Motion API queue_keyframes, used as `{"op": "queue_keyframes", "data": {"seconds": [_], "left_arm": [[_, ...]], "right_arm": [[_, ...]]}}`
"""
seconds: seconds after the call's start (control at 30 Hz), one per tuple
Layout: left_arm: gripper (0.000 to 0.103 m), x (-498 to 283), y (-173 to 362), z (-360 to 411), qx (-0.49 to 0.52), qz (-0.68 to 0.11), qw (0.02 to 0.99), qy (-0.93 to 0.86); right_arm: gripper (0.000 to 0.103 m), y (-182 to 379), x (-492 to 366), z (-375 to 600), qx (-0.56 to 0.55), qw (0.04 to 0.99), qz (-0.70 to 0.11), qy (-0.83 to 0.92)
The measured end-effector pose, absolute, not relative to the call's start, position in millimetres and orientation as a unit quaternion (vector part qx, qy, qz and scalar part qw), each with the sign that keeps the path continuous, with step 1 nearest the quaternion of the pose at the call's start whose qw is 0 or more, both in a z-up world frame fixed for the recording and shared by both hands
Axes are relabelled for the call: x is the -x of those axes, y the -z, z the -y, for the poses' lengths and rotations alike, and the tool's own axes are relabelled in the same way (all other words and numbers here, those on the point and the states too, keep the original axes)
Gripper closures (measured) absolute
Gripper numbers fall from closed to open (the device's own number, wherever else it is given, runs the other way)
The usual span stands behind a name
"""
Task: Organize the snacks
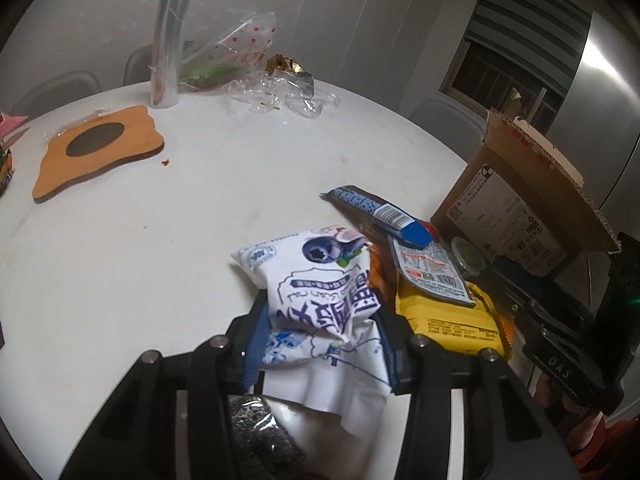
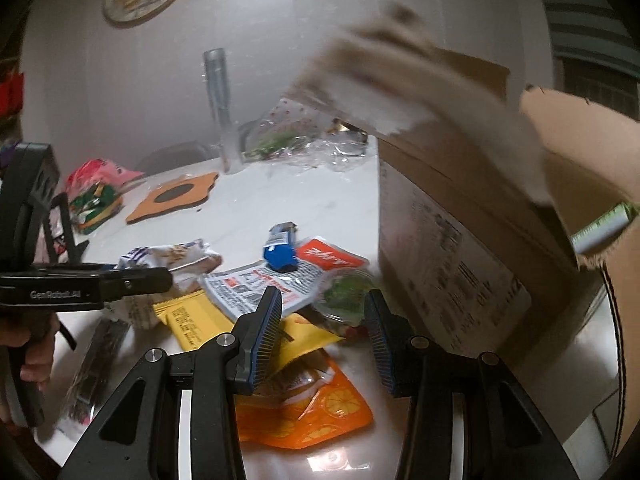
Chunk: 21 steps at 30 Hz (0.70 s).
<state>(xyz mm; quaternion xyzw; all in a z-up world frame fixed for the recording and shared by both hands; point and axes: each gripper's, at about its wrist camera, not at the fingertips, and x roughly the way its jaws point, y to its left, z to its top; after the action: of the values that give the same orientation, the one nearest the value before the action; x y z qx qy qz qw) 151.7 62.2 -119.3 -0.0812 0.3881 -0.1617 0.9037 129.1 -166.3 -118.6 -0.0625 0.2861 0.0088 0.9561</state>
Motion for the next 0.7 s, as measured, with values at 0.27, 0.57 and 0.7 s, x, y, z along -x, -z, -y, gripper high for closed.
{"op": "queue_keyframes", "data": {"seconds": [0.27, 0.57, 0.7], "left_arm": [[0.061, -148.9, 115.8, -62.4, 0.087, -0.380, 0.906, 0.167], [0.062, -148.3, 114.4, -61.8, 0.085, -0.375, 0.908, 0.165], [0.062, -147.4, 113.3, -60.3, 0.082, -0.371, 0.909, 0.170]], "right_arm": [[0.063, 125.3, -129.4, 164.0, 0.041, 0.950, -0.306, -0.036], [0.053, 124.9, -132.3, 166.5, 0.043, 0.955, -0.295, -0.004], [0.053, 127.0, -134.7, 166.1, 0.044, 0.956, -0.289, 0.007]]}}
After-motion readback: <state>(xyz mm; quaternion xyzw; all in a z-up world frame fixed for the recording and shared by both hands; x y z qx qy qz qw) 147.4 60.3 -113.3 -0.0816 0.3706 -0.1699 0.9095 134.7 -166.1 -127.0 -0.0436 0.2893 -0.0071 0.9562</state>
